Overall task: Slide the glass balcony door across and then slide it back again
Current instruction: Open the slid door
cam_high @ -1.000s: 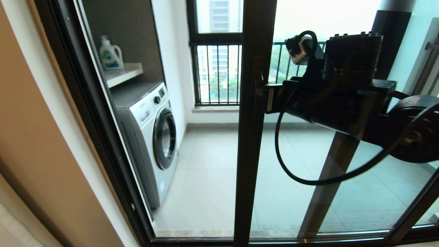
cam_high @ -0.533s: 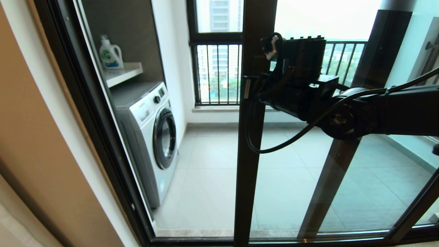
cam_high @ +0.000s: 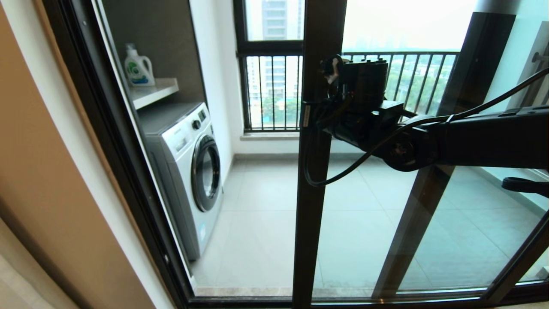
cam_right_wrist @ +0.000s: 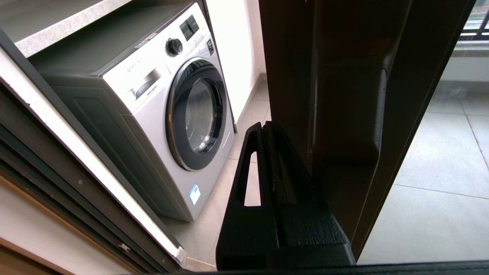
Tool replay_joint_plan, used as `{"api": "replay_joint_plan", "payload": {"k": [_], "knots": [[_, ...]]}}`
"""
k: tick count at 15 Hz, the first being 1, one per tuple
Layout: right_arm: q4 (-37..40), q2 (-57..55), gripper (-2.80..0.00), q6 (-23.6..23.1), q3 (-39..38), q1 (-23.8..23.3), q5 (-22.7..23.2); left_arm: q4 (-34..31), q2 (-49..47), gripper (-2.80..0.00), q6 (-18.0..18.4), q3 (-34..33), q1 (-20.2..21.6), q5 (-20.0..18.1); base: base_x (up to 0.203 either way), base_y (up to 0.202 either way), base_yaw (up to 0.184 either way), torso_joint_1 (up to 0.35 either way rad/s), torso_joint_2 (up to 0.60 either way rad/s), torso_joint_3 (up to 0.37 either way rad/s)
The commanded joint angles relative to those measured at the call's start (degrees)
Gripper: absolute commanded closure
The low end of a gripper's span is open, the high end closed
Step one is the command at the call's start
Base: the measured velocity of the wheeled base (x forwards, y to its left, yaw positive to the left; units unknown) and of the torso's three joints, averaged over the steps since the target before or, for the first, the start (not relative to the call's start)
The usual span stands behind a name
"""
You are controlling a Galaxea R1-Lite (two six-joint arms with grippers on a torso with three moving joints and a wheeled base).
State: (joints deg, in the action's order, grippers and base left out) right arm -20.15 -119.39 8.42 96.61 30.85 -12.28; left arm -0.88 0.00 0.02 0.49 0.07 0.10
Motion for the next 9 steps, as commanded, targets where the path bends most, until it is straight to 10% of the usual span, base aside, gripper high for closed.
{"api": "replay_joint_plan", "payload": {"k": [1,9], "knots": [[-0.2,0.0,0.0,0.0,-0.3,-2.0,-0.2,0.0,-0.1,0.0,0.0,0.0,0.0,0.0,0.0,0.0,0.0,0.0,0.0,0.0],[-0.3,0.8,0.0,0.1,-1.1,-5.3,-0.2,0.0,-0.1,0.0,0.0,0.0,0.0,0.0,0.0,0.0,0.0,0.0,0.0,0.0]]}}
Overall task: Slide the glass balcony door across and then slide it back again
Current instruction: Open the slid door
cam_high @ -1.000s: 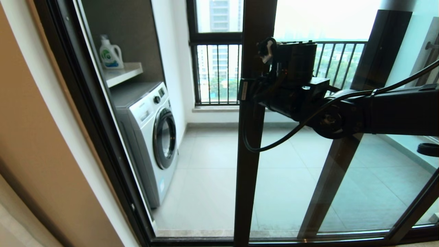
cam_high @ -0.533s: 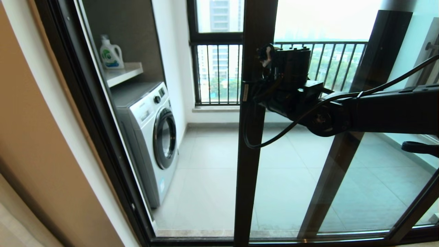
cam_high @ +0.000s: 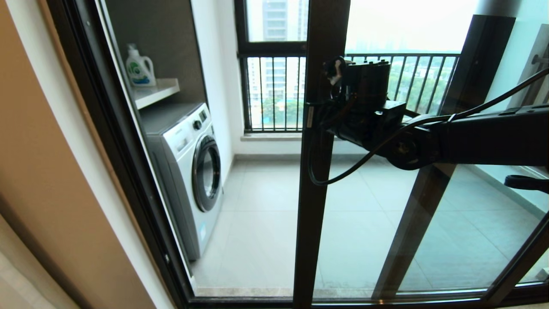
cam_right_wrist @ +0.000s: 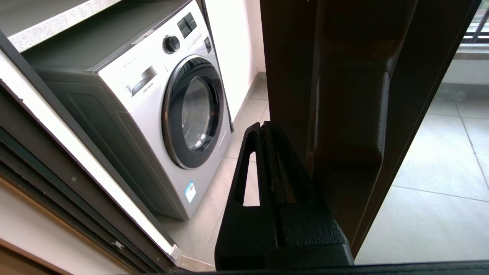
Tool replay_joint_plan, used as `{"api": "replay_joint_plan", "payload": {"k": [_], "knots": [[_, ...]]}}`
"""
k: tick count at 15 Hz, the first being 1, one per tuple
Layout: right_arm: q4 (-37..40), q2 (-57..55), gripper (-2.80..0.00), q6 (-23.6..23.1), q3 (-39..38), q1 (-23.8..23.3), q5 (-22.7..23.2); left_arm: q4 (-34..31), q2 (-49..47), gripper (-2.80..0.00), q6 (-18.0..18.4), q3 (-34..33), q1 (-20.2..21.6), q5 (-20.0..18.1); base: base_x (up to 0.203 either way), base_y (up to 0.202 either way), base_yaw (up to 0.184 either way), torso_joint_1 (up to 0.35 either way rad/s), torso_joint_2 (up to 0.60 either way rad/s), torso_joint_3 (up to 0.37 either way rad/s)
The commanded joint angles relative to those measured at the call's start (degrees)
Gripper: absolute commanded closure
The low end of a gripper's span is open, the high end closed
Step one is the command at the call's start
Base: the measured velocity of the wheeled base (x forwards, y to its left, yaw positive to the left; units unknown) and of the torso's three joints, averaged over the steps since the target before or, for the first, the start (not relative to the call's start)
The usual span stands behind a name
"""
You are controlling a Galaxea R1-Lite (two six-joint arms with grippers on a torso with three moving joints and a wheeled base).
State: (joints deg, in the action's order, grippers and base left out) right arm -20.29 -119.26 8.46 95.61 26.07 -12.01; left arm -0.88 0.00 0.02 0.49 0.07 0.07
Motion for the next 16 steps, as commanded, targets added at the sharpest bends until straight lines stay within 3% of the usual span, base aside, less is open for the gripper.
{"api": "replay_joint_plan", "payload": {"k": [1,16], "knots": [[-0.2,0.7,0.0,0.1,-0.1,-1.1,-0.5,0.0,-0.1,0.0,0.0,0.0,0.0,0.0,0.0,0.0,0.0,0.0,0.0,0.0],[-2.4,10.3,0.0,0.0,-12.5,-7.0,0.1,0.0,-0.1,0.0,0.0,0.0,0.0,0.0,0.0,0.0,0.0,0.0,0.0,0.0]]}}
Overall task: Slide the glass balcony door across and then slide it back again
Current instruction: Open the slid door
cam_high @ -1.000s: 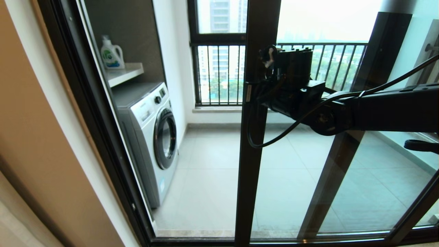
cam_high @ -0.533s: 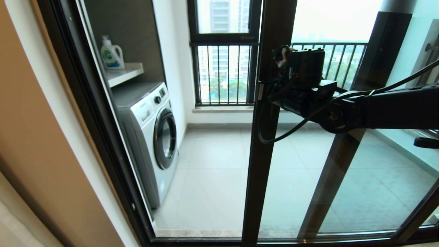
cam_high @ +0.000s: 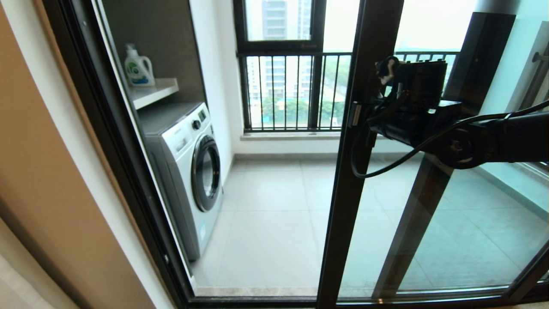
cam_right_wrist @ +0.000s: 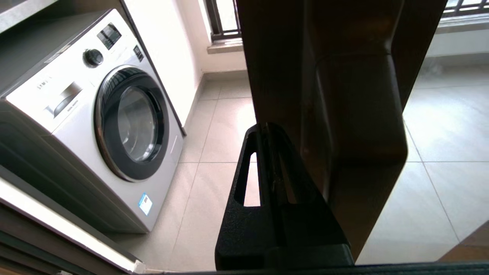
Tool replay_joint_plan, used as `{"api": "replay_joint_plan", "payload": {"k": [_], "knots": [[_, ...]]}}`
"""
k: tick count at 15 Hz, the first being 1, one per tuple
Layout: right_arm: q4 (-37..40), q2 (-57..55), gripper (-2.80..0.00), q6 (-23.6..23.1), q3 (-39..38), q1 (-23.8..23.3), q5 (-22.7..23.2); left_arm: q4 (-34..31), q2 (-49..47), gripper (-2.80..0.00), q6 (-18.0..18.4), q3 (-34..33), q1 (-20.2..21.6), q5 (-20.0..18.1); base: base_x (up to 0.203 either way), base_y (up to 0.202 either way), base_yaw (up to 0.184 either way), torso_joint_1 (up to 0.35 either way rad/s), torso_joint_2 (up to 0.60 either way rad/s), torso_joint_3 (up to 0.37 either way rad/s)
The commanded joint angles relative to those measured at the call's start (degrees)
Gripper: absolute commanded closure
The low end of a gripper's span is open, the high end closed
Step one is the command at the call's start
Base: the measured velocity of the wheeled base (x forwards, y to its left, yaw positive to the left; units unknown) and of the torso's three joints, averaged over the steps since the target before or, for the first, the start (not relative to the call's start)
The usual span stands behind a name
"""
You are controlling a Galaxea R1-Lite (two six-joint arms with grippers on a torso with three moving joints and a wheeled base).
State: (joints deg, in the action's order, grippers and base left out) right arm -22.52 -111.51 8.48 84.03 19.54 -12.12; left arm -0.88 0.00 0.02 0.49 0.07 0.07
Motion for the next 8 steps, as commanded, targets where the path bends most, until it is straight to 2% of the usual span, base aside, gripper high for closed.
{"api": "replay_joint_plan", "payload": {"k": [1,8], "knots": [[-0.2,3.1,0.0,-0.2,-1.0,-0.4,0.3,0.0,-0.1,0.0,0.0,0.0,0.0,0.0,0.0,0.0,0.0,0.0,0.0,0.0],[-0.2,-1.5,0.0,-1.9,3.5,1.9,0.1,0.0,-0.1,0.0,0.1,0.0,0.0,0.0,0.0,0.0,0.0,0.0,0.0,0.0]]}}
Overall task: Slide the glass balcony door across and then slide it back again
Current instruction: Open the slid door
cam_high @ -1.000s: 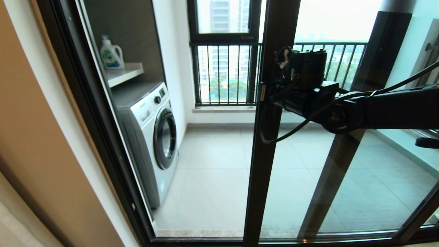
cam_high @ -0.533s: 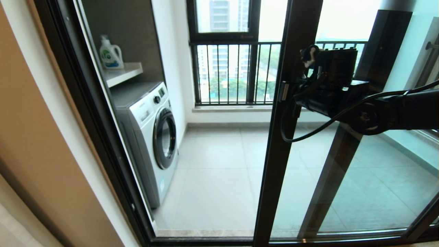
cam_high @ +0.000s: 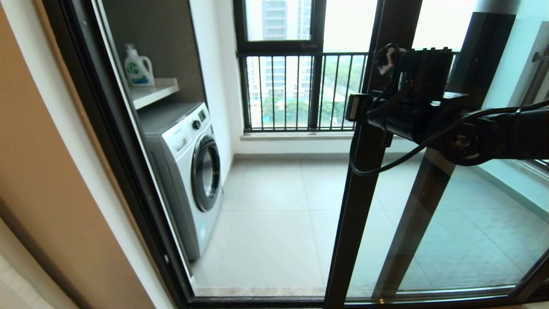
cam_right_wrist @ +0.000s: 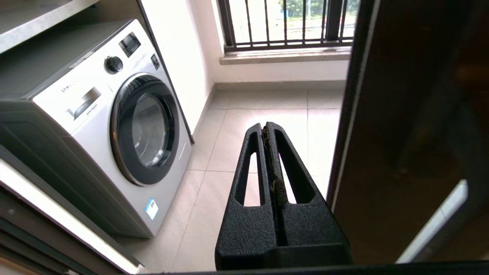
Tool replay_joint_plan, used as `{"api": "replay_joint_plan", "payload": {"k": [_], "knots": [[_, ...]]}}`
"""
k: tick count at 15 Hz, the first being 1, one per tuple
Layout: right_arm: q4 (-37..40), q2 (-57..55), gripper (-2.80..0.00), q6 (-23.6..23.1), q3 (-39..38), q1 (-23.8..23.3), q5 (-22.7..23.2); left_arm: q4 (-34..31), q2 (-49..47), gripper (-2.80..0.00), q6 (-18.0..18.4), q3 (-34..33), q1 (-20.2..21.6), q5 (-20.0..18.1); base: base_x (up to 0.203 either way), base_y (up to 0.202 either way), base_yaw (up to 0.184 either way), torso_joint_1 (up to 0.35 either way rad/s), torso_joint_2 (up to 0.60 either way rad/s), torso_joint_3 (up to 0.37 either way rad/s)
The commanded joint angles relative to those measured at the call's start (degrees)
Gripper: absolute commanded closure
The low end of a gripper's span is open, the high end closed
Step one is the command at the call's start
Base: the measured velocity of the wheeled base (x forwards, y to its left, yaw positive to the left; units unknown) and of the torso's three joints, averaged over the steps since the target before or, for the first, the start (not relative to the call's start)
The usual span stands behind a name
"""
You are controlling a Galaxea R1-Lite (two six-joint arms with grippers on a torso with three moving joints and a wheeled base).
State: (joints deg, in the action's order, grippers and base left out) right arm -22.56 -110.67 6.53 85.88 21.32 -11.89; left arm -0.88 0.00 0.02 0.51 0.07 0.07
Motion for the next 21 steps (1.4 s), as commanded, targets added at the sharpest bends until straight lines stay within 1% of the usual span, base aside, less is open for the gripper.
{"api": "replay_joint_plan", "payload": {"k": [1,5,10,12,17,19,21], "knots": [[-0.1,-3.6,0.0,0.1,2.8,0.0,-0.2,0.0,-0.1,0.0,0.0,-0.1,0.0,0.0,0.0,0.0,0.0,0.0,0.0,0.0],[-0.1,-4.3,0.0,0.2,3.4,-1.5,-0.2,0.0,-0.1,0.0,0.0,0.0,0.0,0.0,0.0,0.0,0.0,0.0,0.0,0.0],[-0.1,-4.4,0.0,-0.1,3.5,-4.9,0.2,0.0,-0.1,0.0,0.0,0.0,0.0,0.0,0.0,0.0,0.0,0.0,0.0,0.0],[-0.1,-4.4,0.0,-0.1,3.5,-5.8,1.3,0.0,-0.1,0.0,0.0,0.0,0.0,0.0,0.0,0.0,0.0,0.0,0.0,0.0],[-0.1,-4.0,0.0,0.0,3.0,-8.0,1.5,0.0,-0.1,0.0,0.0,-0.1,0.0,0.0,0.0,0.0,0.0,0.0,0.0,0.0],[-0.1,-3.3,0.0,0.0,2.3,-9.2,1.5,0.0,-0.1,0.0,0.0,0.0,0.0,0.1,0.0,0.0,0.0,0.0,0.0,0.0],[-0.1,-1.9,0.0,0.0,0.6,-10.3,2.8,0.0,-0.1,0.0,0.0,0.0,0.0,0.0,0.0,0.0,0.0,0.0,0.0,0.0]]}}
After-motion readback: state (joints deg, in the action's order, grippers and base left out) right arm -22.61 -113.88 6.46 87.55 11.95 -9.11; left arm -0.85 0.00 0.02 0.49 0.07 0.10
